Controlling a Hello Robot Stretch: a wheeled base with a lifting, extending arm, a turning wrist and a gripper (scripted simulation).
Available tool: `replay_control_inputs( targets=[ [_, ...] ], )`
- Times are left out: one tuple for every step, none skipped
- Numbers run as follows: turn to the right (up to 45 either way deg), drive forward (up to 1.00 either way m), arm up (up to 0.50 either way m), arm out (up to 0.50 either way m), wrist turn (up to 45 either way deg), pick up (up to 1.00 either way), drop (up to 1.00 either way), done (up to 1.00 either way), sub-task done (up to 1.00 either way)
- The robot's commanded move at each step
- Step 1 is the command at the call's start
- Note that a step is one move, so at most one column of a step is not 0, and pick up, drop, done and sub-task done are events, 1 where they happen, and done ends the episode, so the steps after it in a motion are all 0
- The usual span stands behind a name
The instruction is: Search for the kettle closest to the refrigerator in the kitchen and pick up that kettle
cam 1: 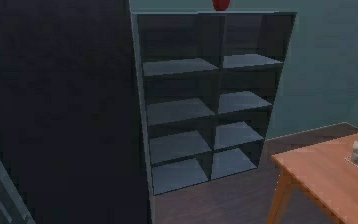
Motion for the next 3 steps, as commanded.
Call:
replay_control_inputs(
  targets=[
    [0.0,0.0,0.0,0.46,0.0,0.0,0.0,0.0,0.0],
    [0.0,0.0,0.0,0.0,45.0,0.0,0.0,0.0,0.0],
    [0.0,0.0,0.0,0.0,45.0,0.0,0.0,0.0,0.0]
  ],
)
